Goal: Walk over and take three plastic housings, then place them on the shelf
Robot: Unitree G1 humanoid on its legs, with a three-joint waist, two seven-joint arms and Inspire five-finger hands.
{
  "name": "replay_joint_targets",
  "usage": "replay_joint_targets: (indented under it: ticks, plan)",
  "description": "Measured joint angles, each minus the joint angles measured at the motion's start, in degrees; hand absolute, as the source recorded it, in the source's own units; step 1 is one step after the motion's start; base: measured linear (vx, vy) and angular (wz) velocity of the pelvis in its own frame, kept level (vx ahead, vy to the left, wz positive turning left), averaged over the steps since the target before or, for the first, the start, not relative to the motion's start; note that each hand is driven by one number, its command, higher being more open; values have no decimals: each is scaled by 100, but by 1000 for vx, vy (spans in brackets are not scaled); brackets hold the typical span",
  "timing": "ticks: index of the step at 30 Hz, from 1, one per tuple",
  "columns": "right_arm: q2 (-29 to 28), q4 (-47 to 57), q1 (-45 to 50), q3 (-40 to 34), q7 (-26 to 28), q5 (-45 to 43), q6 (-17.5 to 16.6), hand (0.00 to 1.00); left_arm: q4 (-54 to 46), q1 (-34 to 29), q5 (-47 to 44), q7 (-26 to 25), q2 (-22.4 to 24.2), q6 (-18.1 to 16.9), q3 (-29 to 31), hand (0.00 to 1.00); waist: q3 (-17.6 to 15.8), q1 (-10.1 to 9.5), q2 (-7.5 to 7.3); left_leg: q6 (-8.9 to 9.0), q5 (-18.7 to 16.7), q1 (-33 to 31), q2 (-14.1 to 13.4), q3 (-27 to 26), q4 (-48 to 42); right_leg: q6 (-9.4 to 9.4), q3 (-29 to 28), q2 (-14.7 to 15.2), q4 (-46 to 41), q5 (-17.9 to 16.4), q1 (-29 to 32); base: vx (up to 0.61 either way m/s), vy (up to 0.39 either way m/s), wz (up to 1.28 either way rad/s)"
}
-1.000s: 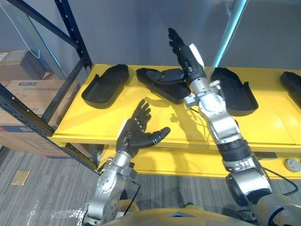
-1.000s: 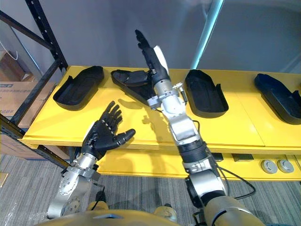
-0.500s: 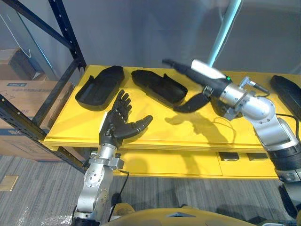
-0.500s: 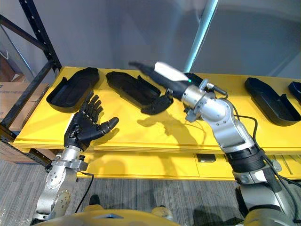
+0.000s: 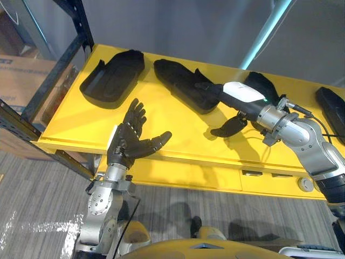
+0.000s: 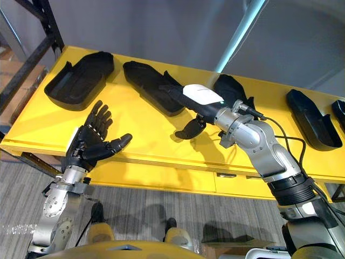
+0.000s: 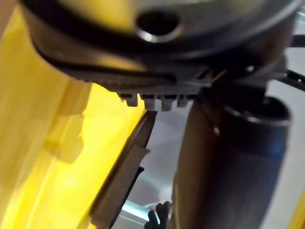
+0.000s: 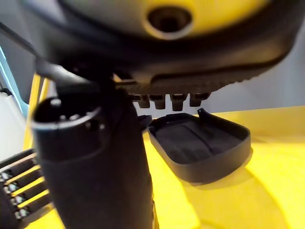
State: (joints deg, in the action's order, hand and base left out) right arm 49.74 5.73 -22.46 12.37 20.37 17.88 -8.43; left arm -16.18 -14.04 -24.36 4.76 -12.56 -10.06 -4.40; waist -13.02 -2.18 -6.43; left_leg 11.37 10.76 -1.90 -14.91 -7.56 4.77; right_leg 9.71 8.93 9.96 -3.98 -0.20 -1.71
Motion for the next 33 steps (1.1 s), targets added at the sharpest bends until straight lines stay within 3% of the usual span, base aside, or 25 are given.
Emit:
replay_joint_targets:
  ticks: [5, 12, 13, 16, 23, 27, 33]
  plan:
    - [-2, -31, -31, -22, -198, 402, 296, 100, -125, 19, -13, 79, -84, -145, 32, 100, -235, -71, 57, -19, -12, -78, 0, 30, -4, -10, 19, -1, -47, -13, 70, 0, -1, 1]
    - [-66, -106, -99, -134, -192, 667, 1072, 100, -252, 22, -16, 267, -92, -292, 41, 100, -555, -95, 106, -31, -107, -211, -30, 113, -261, -39, 59, -11, -111, -56, 76, -13, -6, 2]
    - [-70, -116, -104, -171, -183, 667, 1101, 0, -252, 22, -16, 283, -92, -324, 41, 100, -567, -93, 105, -31, -107, -225, -30, 119, -268, -39, 64, -11, -111, -56, 83, -14, -6, 7]
    - [-72, -203, -278, -244, 68, 662, 1277, 0, -266, 30, -30, 295, -93, -366, 41, 100, -625, -85, 86, -16, -121, -290, -38, 165, -359, -38, 99, -17, -118, -53, 85, -6, -5, 4]
    - [-72, -577, -606, -243, 396, 767, 1271, 0, -402, 0, -51, 412, -125, -351, 71, 100, -719, -203, 32, -42, -143, -305, -38, 208, -376, -39, 145, -18, -117, -56, 54, -4, -2, 2]
    - [-64, -603, -648, -160, 364, 739, 679, 0, -468, 5, -52, 561, -209, -347, 169, 100, -763, -259, -46, -45, -139, -376, -35, 290, -396, -38, 223, -26, -109, -61, 45, -8, -9, 9]
    - [38, -818, -639, -169, 222, 754, 357, 0, -659, -51, -53, 684, -372, -354, 329, 100, -829, -271, -193, -49, -114, -459, -33, 383, -395, -36, 334, -34, -93, -66, 36, -8, -7, 9]
